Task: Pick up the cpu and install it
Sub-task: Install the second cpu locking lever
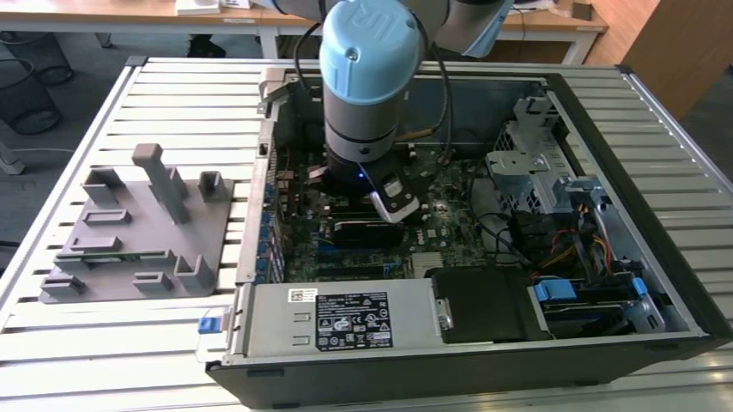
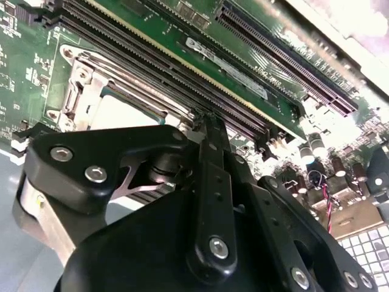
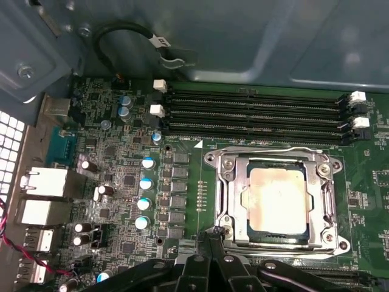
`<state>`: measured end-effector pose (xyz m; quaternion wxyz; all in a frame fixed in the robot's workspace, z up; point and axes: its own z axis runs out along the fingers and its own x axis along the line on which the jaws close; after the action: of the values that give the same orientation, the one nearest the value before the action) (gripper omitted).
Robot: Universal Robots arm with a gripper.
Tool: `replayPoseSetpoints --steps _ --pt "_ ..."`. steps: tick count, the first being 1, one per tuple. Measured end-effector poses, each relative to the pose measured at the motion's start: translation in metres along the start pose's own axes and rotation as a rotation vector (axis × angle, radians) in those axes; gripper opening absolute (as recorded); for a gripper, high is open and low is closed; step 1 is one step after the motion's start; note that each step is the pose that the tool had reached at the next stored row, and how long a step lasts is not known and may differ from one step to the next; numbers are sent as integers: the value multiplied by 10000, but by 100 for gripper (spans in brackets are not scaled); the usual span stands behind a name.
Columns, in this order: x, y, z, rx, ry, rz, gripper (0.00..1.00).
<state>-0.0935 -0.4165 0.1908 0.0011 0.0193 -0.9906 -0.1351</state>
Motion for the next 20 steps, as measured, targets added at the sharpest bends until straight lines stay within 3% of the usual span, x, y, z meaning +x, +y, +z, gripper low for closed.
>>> replayPoseSetpoints --steps 8,15,20 --pt "25 19 4 154 9 2 11" --pt "24 35 12 158 7 1 11" --pt "27 37 -9 312 16 3 11"
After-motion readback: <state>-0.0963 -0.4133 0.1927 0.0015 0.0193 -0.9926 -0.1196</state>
